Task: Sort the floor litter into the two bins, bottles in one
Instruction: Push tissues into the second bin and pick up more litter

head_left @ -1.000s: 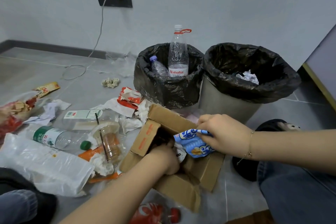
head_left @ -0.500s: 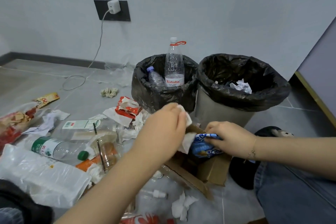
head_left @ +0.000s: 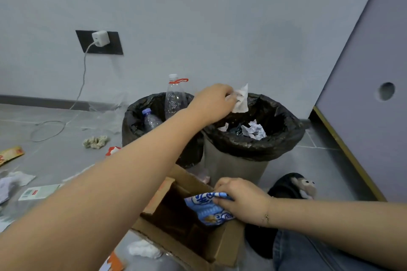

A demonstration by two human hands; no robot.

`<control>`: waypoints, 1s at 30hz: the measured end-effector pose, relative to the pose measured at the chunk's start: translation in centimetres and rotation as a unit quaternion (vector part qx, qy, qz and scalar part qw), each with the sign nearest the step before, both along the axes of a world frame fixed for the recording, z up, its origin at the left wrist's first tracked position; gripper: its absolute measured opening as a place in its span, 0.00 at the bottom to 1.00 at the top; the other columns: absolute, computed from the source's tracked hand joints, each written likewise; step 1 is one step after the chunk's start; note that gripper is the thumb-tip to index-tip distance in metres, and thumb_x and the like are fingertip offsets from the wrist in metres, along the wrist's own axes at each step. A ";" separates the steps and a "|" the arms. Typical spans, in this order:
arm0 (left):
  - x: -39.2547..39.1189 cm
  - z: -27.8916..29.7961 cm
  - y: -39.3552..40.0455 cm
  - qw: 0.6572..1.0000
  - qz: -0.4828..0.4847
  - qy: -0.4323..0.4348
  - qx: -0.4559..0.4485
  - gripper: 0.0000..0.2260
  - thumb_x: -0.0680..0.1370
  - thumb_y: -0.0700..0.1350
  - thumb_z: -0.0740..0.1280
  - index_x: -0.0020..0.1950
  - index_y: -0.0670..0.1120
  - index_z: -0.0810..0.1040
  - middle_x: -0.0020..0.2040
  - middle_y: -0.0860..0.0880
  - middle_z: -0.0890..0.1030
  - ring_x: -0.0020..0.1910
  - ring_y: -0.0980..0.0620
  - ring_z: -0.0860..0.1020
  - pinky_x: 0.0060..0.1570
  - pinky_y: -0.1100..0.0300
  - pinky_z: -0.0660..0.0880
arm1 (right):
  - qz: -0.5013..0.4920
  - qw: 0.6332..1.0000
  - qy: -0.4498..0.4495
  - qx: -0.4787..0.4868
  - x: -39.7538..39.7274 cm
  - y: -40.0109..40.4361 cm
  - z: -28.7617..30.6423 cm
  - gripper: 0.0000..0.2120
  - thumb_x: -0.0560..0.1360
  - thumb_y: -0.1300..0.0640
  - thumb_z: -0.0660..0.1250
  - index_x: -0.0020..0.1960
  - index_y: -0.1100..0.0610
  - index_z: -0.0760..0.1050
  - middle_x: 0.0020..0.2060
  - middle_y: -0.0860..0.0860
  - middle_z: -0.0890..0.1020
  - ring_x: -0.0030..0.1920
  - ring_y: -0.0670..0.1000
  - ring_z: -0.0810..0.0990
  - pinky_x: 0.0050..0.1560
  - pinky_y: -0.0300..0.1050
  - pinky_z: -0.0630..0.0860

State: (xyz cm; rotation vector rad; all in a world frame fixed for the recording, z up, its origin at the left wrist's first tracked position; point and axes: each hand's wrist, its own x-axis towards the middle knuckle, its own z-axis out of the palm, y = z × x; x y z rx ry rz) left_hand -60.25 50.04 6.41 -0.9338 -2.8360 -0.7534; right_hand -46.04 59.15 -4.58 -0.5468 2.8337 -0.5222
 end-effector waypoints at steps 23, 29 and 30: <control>11.0 -12.7 -17.4 0.964 0.222 -0.143 -0.021 0.13 0.83 0.51 0.54 0.54 0.47 0.75 0.45 0.47 0.80 0.45 0.50 0.78 0.48 0.54 0.76 | 0.058 0.977 0.190 0.071 -0.5 -3.1 1.1 0.08 0.75 0.49 0.55 0.43 0.53 0.67 0.40 0.49 0.72 0.41 0.51 0.70 0.41 0.46 0.66; 11.6 -12.3 -17.7 0.954 0.242 -0.150 0.091 0.13 0.83 0.49 0.56 0.41 0.47 0.73 0.38 0.49 0.76 0.39 0.52 0.74 0.38 0.57 0.68 | 0.128 0.975 0.138 0.120 -1.1 -5.9 0.4 0.07 0.77 0.52 0.59 0.50 0.53 0.72 0.47 0.49 0.77 0.47 0.53 0.77 0.39 0.43 0.64; 11.8 -12.3 -17.7 0.951 0.244 -0.156 0.109 0.14 0.82 0.49 0.56 0.38 0.48 0.70 0.36 0.50 0.74 0.36 0.54 0.72 0.35 0.58 0.66 | 0.127 0.974 0.136 0.129 -1.5 -6.2 0.5 0.07 0.78 0.52 0.59 0.52 0.53 0.72 0.49 0.50 0.78 0.48 0.54 0.78 0.39 0.44 0.64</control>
